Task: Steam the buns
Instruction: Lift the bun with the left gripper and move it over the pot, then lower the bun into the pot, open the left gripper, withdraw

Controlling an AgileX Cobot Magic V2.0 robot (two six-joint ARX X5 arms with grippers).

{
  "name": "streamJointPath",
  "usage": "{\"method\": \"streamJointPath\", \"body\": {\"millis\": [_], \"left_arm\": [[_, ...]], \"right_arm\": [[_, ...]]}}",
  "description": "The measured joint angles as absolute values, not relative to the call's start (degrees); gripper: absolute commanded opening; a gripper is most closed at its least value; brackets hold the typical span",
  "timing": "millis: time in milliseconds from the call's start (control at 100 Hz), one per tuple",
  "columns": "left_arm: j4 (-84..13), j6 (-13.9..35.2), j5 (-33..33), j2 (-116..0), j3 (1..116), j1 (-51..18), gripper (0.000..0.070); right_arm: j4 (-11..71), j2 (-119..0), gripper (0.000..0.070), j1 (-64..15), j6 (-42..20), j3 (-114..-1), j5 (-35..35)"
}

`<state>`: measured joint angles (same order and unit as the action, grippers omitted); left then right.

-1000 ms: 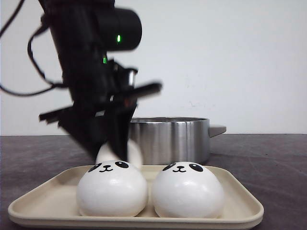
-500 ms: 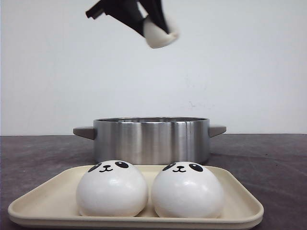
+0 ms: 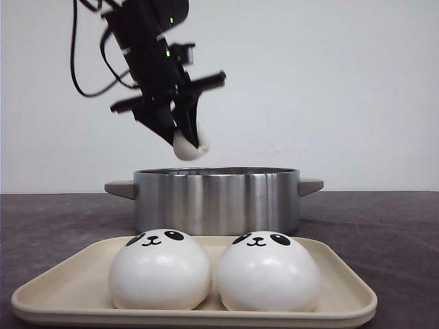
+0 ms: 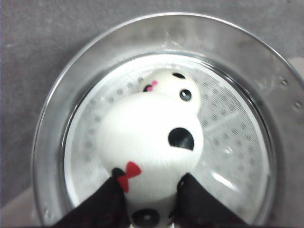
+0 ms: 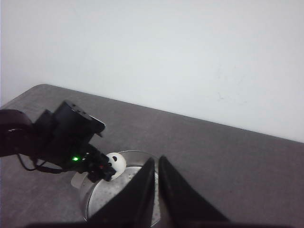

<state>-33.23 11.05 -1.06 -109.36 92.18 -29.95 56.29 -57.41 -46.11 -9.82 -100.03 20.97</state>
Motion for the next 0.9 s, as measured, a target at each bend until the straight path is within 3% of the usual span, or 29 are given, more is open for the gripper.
{"method": "streamJointPath", "body": {"millis": [280, 560, 720, 770, 900], "left_arm": [[-29.7, 10.3, 0.0, -114.8, 92.2, -29.7, 0.0012], [-29.4, 10.0, 1.7, -115.7, 92.2, -29.1, 0.0304], [-29.9, 10.0, 1.7, -115.7, 92.2, -29.0, 0.0537], [-29.9, 10.0, 1.7, -115.7, 92.2, -29.0, 0.0573], [-29.9, 10.0, 1.6, -115.7, 92.2, -29.0, 0.0573]], "right_arm": [[56.4, -57.8, 0.0005, -46.1, -9.8, -100.0, 20.9], [57.3, -57.8, 0.0005, -46.1, -9.8, -100.0, 21.0], [57.3, -57.8, 0.0005, -46.1, -9.8, -100.0, 21.0], [57.3, -57.8, 0.0005, -46.1, -9.8, -100.0, 21.0], [57.4, -57.8, 0.0005, -46.1, -9.8, -100.0, 21.0]]}}
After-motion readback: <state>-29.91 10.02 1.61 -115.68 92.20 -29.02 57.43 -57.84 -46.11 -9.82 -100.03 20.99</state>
